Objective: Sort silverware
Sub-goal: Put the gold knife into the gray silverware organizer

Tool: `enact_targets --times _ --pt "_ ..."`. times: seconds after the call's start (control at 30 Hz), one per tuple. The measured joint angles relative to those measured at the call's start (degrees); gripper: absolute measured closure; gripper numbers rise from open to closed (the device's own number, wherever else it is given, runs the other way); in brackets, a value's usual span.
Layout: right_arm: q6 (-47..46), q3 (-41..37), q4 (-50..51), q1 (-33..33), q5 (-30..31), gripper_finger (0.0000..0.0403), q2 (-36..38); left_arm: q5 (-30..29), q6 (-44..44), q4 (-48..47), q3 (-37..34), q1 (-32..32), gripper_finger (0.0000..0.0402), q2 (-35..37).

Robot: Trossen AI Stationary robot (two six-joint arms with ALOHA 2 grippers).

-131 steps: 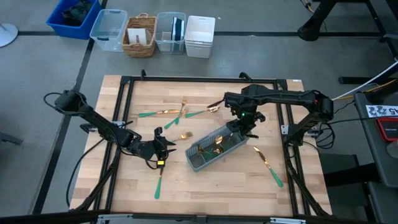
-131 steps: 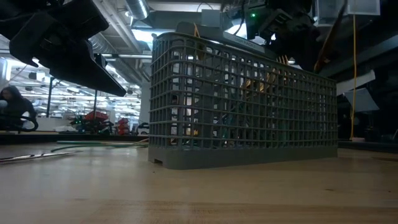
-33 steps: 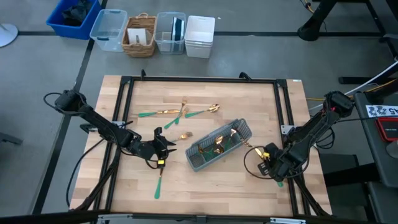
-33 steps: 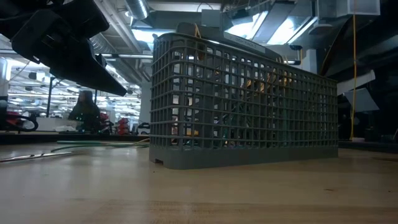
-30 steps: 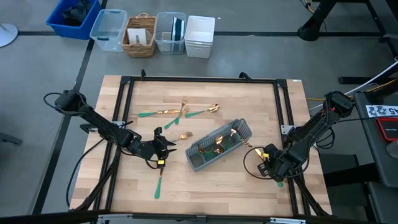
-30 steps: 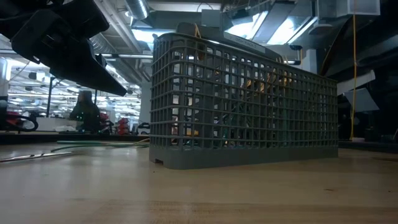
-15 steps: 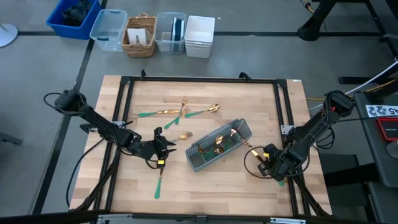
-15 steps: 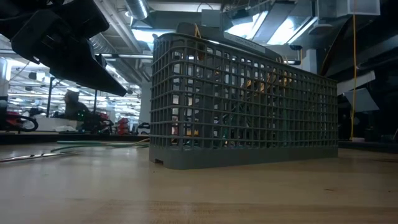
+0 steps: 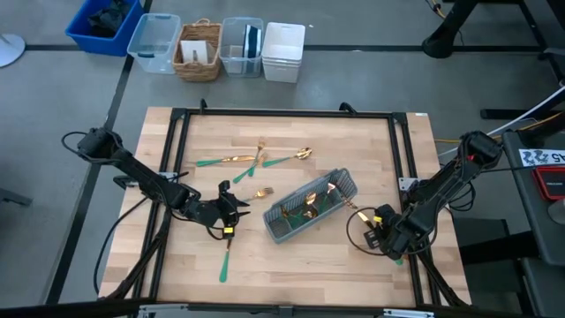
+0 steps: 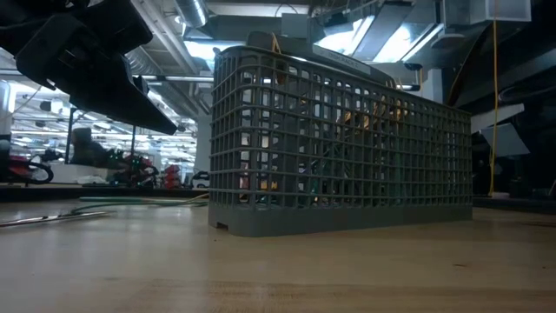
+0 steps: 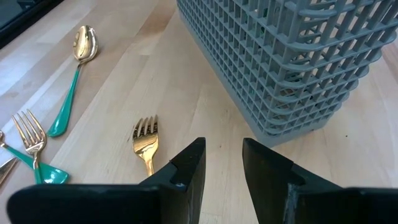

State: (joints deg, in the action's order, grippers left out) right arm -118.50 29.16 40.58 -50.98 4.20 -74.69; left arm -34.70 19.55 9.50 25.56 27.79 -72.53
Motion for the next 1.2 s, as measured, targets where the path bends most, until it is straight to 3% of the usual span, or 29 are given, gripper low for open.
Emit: enact_targets --times 0.37,0.73,1.2 --pt "-0.15 0.82 0.42 0.01 -0.82 0.0299 -0.27 0.00 -0.01 0.00 0.00 0.00 0.0302 0.00" --pt "-0.25 1.01 0.41 0.01 -1.44 0.0396 -0.11 0.00 -0.04 -0.02 0.00 0.00 0.0302 0.00" --pt "-1.31 0.89 -0.11 0.02 -1.88 0.0385 1.42 0.00 -0.45 -0.42 0.00 0.00 0.0302 0.00"
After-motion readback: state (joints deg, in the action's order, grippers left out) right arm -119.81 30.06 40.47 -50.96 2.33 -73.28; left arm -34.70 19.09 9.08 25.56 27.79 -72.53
